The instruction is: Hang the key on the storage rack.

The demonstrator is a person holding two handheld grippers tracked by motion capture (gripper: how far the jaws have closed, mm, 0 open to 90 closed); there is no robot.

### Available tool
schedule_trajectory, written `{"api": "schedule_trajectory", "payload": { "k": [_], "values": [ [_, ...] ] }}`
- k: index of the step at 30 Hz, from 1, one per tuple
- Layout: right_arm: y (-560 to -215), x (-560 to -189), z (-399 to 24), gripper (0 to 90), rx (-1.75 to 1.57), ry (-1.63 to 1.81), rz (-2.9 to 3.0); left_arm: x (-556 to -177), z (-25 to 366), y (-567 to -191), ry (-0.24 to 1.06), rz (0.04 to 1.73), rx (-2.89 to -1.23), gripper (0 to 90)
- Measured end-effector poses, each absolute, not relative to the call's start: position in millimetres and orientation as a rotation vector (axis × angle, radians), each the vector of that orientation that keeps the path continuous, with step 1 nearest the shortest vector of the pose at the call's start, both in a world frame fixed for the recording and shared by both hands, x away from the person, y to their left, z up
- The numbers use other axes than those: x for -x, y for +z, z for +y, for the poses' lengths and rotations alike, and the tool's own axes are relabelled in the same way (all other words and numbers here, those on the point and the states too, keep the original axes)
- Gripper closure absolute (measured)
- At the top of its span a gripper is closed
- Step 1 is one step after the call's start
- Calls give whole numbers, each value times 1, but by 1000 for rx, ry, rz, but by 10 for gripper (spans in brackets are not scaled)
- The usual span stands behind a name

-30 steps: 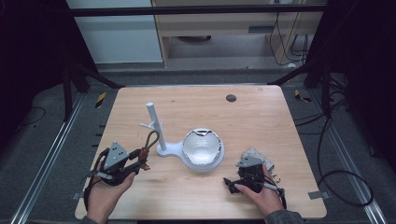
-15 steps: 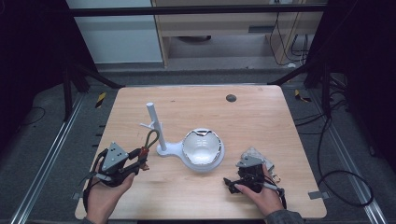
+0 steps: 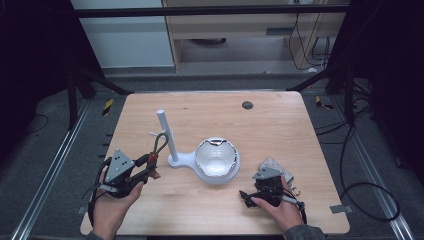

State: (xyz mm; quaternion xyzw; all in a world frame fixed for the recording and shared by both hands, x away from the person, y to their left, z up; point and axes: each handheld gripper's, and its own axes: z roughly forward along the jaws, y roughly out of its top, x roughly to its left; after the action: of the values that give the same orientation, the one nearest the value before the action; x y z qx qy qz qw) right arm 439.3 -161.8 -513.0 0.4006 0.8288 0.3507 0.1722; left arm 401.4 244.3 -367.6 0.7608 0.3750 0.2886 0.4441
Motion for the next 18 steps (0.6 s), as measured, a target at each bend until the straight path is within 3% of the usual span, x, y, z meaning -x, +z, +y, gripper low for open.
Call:
{"api": "schedule_trajectory", "payload": {
  "k": [18],
  "values": [
    [-513, -439, -162, 2, -1136, 995, 2352, -426, 243, -383, 692, 1011, -1881, 662]
  ]
}}
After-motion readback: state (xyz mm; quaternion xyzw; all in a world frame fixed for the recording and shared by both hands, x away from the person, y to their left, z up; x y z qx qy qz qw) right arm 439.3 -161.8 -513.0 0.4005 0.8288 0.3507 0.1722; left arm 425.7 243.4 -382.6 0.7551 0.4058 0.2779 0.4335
